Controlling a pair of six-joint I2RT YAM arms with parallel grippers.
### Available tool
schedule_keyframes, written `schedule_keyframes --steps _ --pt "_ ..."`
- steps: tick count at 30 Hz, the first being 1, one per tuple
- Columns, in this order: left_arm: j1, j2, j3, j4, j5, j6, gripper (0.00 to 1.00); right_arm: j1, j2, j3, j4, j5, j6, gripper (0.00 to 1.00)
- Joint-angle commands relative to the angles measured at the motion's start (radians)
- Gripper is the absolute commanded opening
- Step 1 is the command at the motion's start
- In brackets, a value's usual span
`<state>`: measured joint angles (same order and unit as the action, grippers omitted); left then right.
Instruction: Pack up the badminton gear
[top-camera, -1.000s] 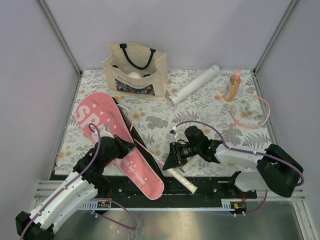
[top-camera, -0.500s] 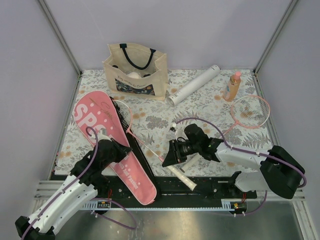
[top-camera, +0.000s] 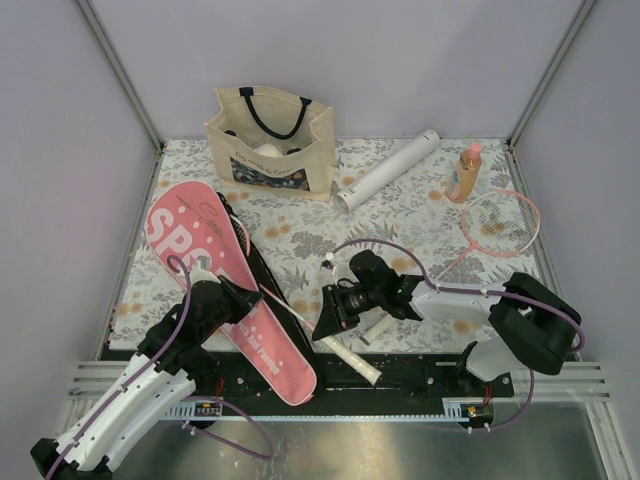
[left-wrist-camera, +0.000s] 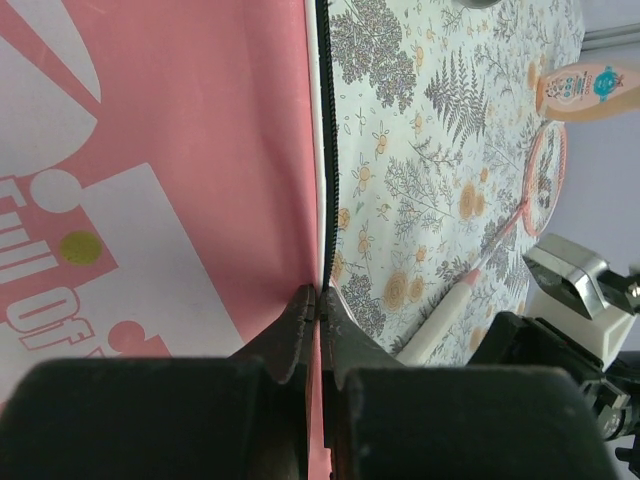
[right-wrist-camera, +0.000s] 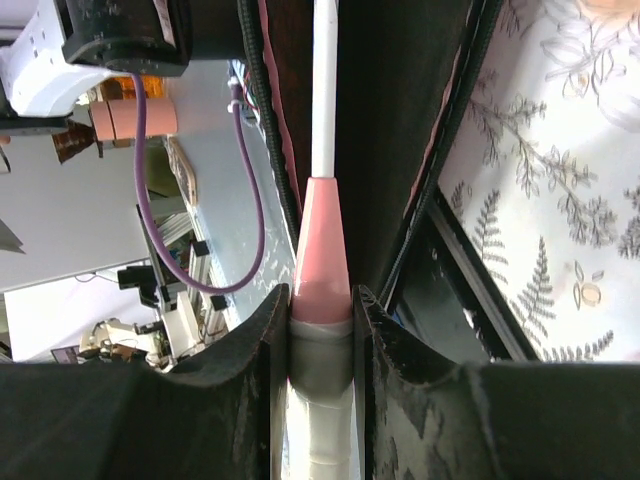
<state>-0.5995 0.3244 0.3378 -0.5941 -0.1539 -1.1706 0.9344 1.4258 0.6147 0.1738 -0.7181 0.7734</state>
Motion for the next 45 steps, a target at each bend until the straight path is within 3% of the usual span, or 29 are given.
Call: schedule_keyframes --steps 1,10,19,34,42,43,45 --pt "-0.003 0.015 0.023 0.077 0.027 0.02 0.0 0.006 0.09 0.103 0.167 -0.029 0.026 0.0" --pt "-0.003 0.024 0.035 0.079 0.063 0.046 0.0 0.003 0.336 0.312 0.225 0.011 -0.046 0.0" --pt "-0.003 0.001 0.036 0.07 0.112 -0.03 0.0 0.001 0.525 0.43 0.337 0.085 -0.039 0.0" --pt "-0.003 -0.025 -0.034 0.12 0.09 -0.181 0.0 0.063 0.536 0.385 0.4 0.442 0.177 0.0" --pt "-0.003 0.031 -0.025 0.099 0.06 -0.17 0.0 0.076 0.536 0.395 0.363 0.479 0.216 0.0" --pt "-0.003 0.05 -0.01 0.087 0.056 -0.156 0.03 0.078 0.53 0.396 0.356 0.477 0.202 0.0" --pt "-0.003 0.097 0.041 -0.007 0.031 -0.135 0.28 0.078 0.533 0.402 0.342 0.467 0.188 0.0"
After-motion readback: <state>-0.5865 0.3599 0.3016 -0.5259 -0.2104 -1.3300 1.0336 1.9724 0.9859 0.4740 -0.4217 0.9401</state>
